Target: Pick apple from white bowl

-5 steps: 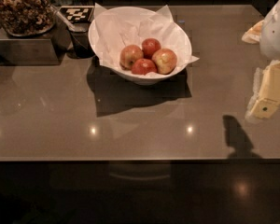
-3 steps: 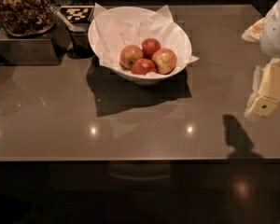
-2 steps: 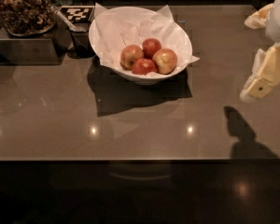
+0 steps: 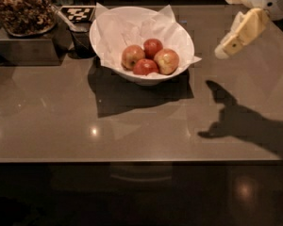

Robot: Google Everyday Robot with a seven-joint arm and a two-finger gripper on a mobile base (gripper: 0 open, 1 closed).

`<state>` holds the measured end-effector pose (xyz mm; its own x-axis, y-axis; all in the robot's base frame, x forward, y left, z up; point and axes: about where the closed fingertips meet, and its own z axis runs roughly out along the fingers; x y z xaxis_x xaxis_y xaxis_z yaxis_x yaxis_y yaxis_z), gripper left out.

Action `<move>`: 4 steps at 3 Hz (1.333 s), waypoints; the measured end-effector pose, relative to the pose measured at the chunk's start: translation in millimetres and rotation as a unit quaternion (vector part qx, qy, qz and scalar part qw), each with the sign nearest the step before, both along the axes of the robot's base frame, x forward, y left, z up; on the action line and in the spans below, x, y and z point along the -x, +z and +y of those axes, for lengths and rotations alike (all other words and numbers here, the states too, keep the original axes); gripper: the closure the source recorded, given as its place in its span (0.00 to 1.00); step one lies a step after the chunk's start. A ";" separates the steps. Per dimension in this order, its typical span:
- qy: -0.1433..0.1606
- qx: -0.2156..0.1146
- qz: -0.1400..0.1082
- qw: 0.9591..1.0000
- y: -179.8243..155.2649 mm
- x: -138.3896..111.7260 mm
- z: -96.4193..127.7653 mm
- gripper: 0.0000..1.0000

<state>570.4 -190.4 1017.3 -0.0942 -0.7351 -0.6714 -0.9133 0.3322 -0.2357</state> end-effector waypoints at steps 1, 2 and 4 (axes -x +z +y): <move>0.023 -0.009 -0.006 1.000 8.1 -19.6 21.0 0.00; 0.019 -0.013 -0.004 1.000 5.5 -19.3 20.3 0.00; 0.030 -0.009 0.025 0.999 -50.6 -48.4 46.5 0.02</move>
Offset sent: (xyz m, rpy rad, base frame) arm 0.0121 0.0087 -0.0032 0.0327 0.0119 0.0128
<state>618.8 -143.9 966.6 -0.0839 -0.7280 -0.6804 -0.9423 0.2801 -0.1836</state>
